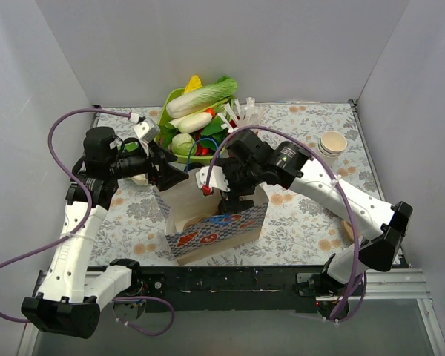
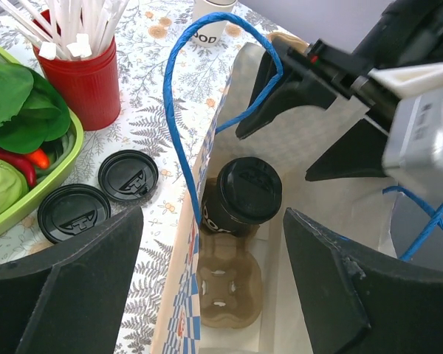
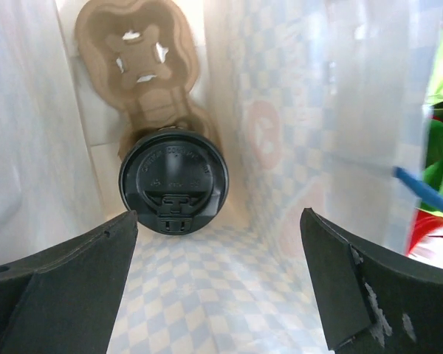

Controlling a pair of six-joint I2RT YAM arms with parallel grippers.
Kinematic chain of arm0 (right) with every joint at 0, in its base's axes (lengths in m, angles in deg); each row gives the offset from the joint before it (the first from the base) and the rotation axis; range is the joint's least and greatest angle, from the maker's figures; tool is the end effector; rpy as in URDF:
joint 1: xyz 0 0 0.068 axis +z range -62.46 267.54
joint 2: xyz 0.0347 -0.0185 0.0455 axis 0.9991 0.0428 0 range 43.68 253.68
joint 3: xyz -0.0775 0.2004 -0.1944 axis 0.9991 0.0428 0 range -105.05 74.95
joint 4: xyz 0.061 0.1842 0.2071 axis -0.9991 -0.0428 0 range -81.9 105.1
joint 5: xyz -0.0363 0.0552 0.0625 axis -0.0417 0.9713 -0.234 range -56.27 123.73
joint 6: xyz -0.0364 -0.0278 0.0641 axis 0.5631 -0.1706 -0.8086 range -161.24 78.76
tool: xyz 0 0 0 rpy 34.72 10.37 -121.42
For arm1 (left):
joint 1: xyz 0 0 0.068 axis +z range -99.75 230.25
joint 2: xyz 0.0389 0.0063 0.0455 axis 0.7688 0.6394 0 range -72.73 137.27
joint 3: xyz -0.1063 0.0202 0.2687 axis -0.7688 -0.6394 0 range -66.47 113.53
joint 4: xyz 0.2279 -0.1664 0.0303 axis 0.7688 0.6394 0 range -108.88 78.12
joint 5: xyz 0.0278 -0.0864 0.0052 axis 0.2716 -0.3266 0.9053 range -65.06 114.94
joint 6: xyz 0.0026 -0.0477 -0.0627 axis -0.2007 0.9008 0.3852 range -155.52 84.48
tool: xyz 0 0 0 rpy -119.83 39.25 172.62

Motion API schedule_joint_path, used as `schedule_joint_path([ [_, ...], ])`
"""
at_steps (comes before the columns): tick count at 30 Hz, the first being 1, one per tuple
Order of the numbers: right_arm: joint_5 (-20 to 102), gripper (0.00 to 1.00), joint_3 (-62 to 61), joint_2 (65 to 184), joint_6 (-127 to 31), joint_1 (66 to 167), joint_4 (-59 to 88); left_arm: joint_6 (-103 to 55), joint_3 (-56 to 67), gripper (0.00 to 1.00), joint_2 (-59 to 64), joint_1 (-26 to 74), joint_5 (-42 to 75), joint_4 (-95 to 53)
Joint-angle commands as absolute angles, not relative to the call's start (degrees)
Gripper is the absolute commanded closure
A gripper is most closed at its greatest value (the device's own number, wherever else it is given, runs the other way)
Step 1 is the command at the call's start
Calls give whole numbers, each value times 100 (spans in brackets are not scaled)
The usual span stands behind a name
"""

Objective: Pack the takeout coffee

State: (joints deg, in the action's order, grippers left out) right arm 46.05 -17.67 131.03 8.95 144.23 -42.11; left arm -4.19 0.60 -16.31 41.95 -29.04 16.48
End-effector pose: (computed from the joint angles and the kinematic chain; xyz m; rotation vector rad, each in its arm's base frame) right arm 0.1832 0.3048 0.3688 -2.0409 1.3991 0.3146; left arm 0.2106 -0.0859 0.4090 0.2365 2.0582 -1.3714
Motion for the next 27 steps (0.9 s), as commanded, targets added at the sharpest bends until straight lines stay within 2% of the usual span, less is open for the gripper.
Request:
schedule_joint_path([
  [1,4542,2,-2155,12903,552,14511,-4502,-424,24,23,-1639,4225,-3087,1400],
  [6,4419,2,-1700,12341,542,14766,-4405,-458,86,23,-1718,4225,-3254,1505],
  [13,3813,2,-399,11137,727,15880,-3939,-547,-64,23,-1991,4225,-3113,1575],
  [16,3584,2,-134,10961,604,16268,-3922,-494,-99,23,-1991,4225,-3175,1523],
  [23,3435,2,200,10776,841,16401,-3869,235,24,23,-2000,4225,-3860,987],
  [27,3444,2,305,10688,929,16602,-3878,420,-134,23,-2201,4225,-3449,873],
])
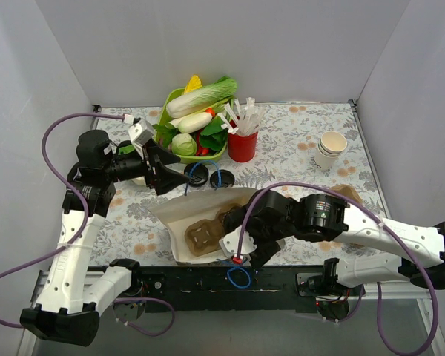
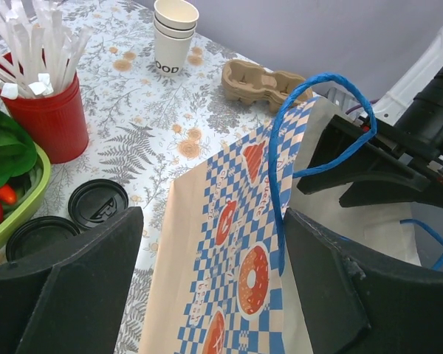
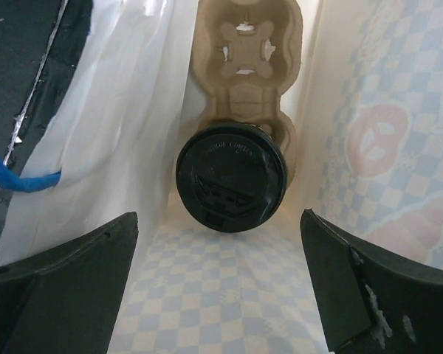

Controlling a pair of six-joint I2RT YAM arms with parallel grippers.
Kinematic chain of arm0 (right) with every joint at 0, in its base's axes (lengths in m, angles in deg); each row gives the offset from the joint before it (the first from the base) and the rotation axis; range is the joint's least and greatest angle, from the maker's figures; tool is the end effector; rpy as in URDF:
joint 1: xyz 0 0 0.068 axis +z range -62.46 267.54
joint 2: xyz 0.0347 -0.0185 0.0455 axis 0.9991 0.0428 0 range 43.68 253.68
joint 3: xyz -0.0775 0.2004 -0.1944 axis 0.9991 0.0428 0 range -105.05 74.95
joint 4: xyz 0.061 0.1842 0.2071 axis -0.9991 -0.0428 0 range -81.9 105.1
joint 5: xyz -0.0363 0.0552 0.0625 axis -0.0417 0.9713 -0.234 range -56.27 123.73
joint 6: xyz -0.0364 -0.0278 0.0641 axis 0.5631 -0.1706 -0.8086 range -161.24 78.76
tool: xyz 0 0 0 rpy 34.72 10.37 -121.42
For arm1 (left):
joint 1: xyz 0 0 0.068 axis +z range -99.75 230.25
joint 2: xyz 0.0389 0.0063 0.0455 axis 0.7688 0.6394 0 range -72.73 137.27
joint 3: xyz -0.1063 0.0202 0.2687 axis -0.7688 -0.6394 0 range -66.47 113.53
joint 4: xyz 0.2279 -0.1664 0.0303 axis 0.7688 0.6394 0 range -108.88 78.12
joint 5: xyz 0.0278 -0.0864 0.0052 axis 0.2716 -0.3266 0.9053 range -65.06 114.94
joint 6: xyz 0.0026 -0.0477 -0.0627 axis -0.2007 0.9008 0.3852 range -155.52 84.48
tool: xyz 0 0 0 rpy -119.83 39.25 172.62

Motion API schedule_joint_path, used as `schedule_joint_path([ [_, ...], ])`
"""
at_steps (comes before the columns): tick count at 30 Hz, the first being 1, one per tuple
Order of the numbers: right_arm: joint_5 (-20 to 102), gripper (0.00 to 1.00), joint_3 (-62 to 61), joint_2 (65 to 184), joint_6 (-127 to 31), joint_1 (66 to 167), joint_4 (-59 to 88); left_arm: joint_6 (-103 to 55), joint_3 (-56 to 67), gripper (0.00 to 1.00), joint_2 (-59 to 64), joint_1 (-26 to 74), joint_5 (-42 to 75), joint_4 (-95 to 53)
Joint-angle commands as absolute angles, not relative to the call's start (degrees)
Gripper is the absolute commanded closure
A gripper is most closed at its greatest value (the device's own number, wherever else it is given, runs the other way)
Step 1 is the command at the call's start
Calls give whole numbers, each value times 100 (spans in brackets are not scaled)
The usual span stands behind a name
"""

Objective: Pack the takeout coffee

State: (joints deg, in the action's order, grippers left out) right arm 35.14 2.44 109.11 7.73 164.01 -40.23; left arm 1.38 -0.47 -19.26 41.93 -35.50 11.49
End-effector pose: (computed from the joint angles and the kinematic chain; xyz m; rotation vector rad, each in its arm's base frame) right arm 0.0585 0.2497 0.3565 -2.1628 1.1027 0.2489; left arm 0.1935 -0.0877 0.4235 0.3029 1.9775 -1.5061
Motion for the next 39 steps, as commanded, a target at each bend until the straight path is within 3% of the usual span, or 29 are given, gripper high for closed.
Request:
schedule_joint_path([
  [1,3435,2,314,10653,921,16629,-3904,429,-256,23,-2298,4225,-3212,759],
  [5,3461,2,402,10573,938,16691,-3869,491,-556,23,-2632,4225,-1947,345],
  [20,2802,2,464,10661,1087,16533,-2850,157,-627,23,-2571,4225,-1927,222],
  [27,3338,2,-212,11302,1307,15366,-2560,139,-416,23,-2308,4225,-1707,143],
  [36,3426,3,-1091,11795,1351,14610,-2086,464,-143,22,-2018,4225,-1085,-16],
  [39,3819,4,-1661,11926,1185,14083,-1910,692,-3,14,-1851,4225,-715,-24],
])
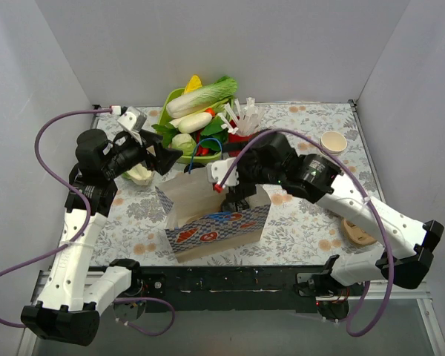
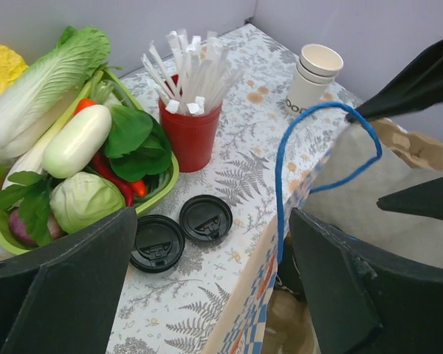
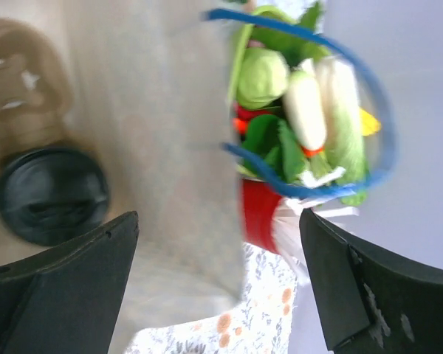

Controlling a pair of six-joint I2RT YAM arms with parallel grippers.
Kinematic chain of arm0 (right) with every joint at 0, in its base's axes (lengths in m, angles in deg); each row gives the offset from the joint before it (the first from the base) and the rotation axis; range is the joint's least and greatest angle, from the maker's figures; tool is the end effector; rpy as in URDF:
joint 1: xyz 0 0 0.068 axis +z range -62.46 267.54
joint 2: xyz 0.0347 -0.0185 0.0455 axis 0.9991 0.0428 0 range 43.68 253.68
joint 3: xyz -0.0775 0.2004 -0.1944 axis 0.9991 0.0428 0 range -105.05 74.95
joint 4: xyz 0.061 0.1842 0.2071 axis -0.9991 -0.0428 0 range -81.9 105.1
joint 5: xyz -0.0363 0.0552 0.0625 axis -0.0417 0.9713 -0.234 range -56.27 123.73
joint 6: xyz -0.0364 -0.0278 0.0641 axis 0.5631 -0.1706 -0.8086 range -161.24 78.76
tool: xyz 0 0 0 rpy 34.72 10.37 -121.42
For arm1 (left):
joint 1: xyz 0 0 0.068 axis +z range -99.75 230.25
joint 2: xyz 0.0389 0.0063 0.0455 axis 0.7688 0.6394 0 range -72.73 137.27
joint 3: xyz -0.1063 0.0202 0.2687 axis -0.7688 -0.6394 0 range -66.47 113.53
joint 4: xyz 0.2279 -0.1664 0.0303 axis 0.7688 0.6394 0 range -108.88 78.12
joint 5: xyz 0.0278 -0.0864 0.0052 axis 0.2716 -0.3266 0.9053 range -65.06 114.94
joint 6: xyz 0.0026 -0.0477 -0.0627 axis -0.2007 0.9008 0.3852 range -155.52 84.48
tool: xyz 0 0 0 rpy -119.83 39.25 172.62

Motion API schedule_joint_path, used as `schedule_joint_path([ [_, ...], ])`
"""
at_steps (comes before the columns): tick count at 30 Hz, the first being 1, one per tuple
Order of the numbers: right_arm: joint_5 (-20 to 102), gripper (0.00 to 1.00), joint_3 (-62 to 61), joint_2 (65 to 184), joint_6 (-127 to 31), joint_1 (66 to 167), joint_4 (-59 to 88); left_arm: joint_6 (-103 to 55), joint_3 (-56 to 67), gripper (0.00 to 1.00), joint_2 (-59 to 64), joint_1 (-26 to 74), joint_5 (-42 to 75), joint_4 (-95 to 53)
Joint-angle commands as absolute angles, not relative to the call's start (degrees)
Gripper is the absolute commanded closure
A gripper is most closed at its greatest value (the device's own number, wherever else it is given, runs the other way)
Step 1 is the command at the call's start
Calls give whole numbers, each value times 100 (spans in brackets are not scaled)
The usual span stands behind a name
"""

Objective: Pack the takeout coffee

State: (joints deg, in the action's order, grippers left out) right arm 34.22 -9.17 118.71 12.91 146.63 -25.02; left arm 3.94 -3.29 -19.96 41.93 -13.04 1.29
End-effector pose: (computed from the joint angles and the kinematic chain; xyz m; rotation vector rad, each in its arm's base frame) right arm 0.1663 0.2786 0.4141 -1.7670 1.1583 0.0603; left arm 0.2204 -0.0742 0.4235 0.0195 1.8561 -1.1694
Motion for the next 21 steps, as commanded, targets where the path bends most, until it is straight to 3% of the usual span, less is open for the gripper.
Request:
schedule_joint_path([
  [1,3935,4,-1994,12031,1019,13941,-1909,701,24,14,-1824,4234,-549,-68],
  [8,5270,7,-3165,12884,-754,12289,-1795,517,357,11,-1438,4348,-389,-183],
  [12,5806,17,-3228,13499,-1442,11569,-1410,140,630,11,-1121,4410,-327,-51],
  [21,6572,36,-3201,14526,-1970,11330,-293,-221,1035,11,-760,4550,-319,405],
])
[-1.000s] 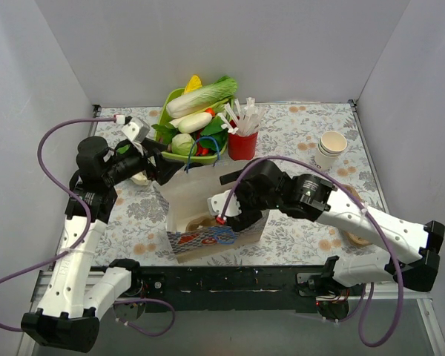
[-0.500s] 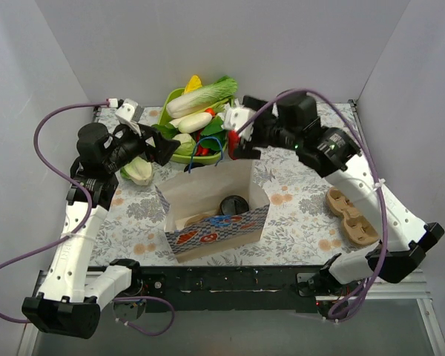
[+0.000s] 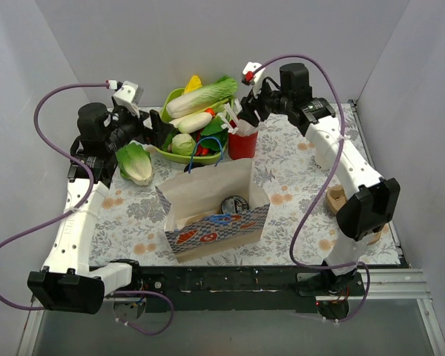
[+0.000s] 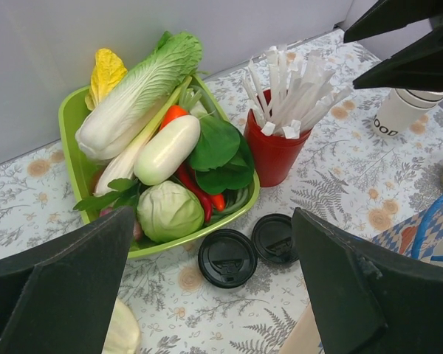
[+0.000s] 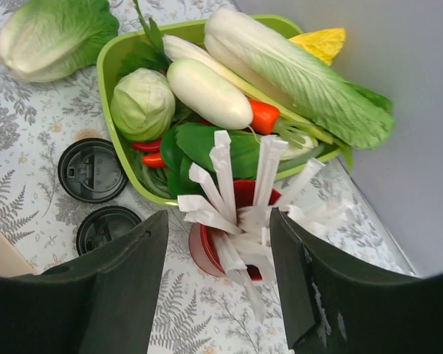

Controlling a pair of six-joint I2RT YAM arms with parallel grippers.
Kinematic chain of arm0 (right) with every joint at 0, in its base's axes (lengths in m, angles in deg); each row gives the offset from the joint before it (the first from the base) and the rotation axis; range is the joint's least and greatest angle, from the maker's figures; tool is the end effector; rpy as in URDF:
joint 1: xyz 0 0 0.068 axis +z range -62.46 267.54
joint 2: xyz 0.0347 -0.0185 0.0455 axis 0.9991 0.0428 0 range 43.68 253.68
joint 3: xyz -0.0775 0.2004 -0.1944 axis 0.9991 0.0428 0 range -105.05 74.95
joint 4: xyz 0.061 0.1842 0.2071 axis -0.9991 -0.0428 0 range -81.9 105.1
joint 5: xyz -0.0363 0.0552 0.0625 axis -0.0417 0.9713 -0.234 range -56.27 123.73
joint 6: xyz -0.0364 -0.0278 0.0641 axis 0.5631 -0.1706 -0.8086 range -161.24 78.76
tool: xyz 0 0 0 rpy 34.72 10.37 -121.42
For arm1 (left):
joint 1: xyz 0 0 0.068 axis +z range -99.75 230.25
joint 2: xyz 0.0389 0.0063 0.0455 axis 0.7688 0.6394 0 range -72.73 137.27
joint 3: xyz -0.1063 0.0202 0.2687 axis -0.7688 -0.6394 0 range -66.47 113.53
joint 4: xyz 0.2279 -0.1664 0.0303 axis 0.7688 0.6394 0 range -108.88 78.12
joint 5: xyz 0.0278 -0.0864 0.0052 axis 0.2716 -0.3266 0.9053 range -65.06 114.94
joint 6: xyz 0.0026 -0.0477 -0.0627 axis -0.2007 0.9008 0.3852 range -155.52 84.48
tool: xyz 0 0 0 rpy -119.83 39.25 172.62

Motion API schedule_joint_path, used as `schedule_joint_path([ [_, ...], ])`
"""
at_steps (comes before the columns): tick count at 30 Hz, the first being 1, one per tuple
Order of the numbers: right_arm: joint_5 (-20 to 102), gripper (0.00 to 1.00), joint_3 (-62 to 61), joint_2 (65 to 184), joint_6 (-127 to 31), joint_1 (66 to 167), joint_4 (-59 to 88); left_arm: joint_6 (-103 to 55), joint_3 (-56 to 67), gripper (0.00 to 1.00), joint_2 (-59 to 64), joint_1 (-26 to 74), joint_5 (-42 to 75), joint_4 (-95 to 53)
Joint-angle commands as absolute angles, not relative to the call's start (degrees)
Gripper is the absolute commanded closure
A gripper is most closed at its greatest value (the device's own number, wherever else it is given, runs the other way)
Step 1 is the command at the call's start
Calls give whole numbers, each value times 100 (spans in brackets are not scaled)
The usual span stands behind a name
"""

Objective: Pack the takeout coffee

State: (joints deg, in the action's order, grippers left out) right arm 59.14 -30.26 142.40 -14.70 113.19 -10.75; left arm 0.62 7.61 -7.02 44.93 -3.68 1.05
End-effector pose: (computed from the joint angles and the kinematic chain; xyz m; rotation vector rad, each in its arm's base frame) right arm 0.3934 0.2209 0.4369 -1.0918 1.5495 0.4115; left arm 0.2879 -0.0593 0.4417 -0.1178 1.8464 -0.9554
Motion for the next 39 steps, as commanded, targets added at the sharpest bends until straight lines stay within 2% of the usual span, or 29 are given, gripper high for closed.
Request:
schedule_joint_path([
  [1,6607,37,-3245,14624,-2119,11330,-231,-239,1035,11,-769,4568,-318,441],
  [9,7152,42,-3385,15441,-2551,11330,270,-344,1052,10,-796,4691,-345,705],
  [25,6968,50,-4089,16391,-2903,11365,631,-256,956,10,-848,5016,-565,881],
  [33,6871,58,-4326,16673,-2929,11391,693,-221,894,10,-831,5183,-670,863],
  [34,6880,59,-4326,16682,-2929,11391,701,-221,894,10,-831,5192,-679,863],
  [37,6880,74,-4353,16690,-2938,11400,710,-221,876,10,-822,5218,-696,854],
  [38,6889,87,-4353,16682,-2946,11400,719,-213,876,10,-822,5218,-714,846],
  [39,6880,91,-4344,16673,-2955,11400,736,-212,868,10,-813,5227,-714,828],
])
